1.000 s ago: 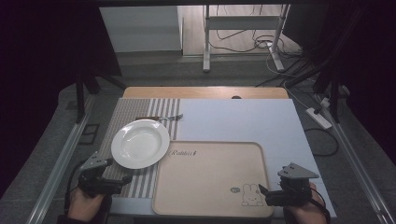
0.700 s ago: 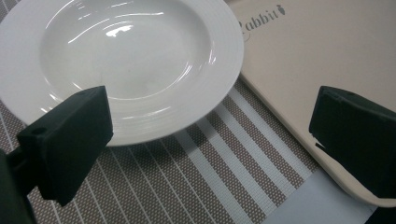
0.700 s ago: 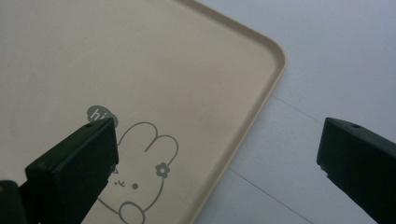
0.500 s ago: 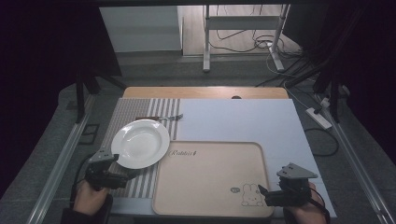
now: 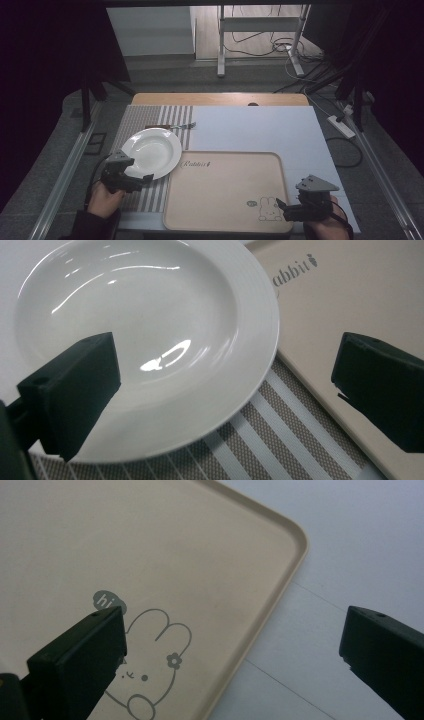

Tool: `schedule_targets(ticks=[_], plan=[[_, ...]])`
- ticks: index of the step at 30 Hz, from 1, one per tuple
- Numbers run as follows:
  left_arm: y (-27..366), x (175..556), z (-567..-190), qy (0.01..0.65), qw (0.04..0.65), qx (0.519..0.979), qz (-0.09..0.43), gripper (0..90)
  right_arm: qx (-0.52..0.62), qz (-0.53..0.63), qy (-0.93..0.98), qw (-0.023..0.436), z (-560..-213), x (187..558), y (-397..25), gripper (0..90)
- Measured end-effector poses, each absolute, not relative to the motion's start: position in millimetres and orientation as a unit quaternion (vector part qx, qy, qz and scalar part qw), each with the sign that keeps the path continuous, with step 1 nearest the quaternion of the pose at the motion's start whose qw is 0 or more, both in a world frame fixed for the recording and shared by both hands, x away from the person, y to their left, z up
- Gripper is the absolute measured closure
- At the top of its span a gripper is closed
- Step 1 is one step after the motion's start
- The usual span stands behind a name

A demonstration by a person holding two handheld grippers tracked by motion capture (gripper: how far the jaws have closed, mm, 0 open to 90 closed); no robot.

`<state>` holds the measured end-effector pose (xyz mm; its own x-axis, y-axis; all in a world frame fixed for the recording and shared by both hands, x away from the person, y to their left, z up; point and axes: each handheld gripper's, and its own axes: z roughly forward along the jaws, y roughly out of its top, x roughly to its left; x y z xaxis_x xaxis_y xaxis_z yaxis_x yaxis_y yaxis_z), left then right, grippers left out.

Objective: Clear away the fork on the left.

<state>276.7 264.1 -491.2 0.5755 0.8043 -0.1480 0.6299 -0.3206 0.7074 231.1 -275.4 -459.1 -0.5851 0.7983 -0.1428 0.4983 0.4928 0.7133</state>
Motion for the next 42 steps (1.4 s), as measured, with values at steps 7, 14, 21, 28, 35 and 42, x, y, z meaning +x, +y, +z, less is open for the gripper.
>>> schedule_targets(ticks=[7, 14, 21, 28, 35, 42], plan=[[255, 296, -492, 0.439, 0.367, 0.813, 0.109, 0.1, 0.389, 0.318, 0.832, 0.236, -459, 231, -275, 0.0], [246, 319, -493, 0.429, 0.358, 0.824, 0.097, 0.2, 0.388, 0.315, 0.834, 0.236, -459, 231, -275, 0.0], [237, 338, -496, 0.415, 0.350, 0.835, 0.086, 1.1, 0.387, 0.314, 0.834, 0.235, -459, 231, -275, 0.0], [228, 353, -499, 0.404, 0.341, 0.845, 0.081, 1.2, 0.386, 0.314, 0.835, 0.235, -459, 231, -275, 0.0], [217, 370, -502, 0.398, 0.328, 0.853, 0.079, 1.3, 0.385, 0.313, 0.836, 0.235, -460, 231, -274, 0.0], [206, 387, -504, 0.396, 0.319, 0.858, 0.079, 1.3, 0.385, 0.313, 0.836, 0.234, -460, 231, -274, 0.0]])
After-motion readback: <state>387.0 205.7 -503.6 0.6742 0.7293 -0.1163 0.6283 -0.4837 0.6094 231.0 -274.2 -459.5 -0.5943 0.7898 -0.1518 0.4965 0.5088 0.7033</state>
